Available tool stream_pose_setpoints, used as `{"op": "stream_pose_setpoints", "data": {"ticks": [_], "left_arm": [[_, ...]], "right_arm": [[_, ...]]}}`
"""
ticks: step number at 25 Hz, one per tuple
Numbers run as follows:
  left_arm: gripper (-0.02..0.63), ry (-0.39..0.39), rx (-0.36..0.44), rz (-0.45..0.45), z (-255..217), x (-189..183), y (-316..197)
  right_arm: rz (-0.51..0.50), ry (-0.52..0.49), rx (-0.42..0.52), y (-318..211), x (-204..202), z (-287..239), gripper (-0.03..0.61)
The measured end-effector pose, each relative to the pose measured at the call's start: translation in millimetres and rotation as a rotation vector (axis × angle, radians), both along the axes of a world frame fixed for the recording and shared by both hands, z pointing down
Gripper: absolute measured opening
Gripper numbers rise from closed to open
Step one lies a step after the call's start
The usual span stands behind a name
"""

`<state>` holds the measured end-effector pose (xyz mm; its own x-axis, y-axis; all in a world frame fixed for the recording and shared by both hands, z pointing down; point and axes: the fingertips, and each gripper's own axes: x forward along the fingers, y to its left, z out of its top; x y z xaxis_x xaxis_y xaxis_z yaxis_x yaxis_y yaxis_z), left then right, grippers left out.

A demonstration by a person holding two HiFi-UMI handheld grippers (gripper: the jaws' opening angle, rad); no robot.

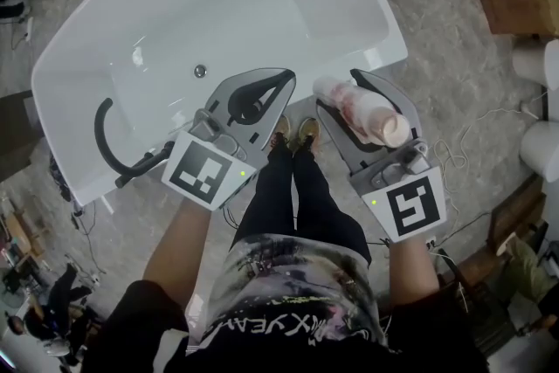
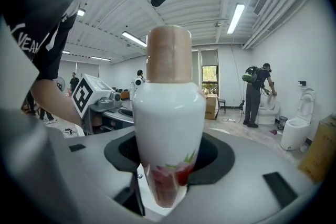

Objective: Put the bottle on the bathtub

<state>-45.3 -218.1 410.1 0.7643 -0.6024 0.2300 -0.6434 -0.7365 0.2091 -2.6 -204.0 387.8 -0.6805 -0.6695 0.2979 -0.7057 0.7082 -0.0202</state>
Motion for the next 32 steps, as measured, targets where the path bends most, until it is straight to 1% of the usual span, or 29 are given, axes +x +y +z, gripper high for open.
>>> {"op": "stream_pose_setpoints", "data": {"ticks": [5,10,13,19,26,32], "left_arm": [[0.010,-0.009,-0.019,-0.019,24,5,-3],[0.011,0.000,-0.005,-0.028,43,10,-2],[0.011,0.000,-0.016,-0.037,56,12,1],[0.010,-0.031,-0.008,-0.039,87,19,-1],[0.010,-0.048,-0.043,-0.035,119,30,2],[0.011,-0.076,-0.045,-0.028,149,41,4]], "right_arm": [[-0.001,0.006,-0.004,-5,6,23,0.222],[-0.005,0.051,0.007,-5,11,50,0.222],[0.000,0.050,-0.002,-5,12,66,0.222],[0.001,0.058,-0.027,-8,19,102,0.222],[-0.008,0.065,-0.047,-7,23,135,0.222],[-0.016,0.069,-0.061,-5,30,166,0.222]]}}
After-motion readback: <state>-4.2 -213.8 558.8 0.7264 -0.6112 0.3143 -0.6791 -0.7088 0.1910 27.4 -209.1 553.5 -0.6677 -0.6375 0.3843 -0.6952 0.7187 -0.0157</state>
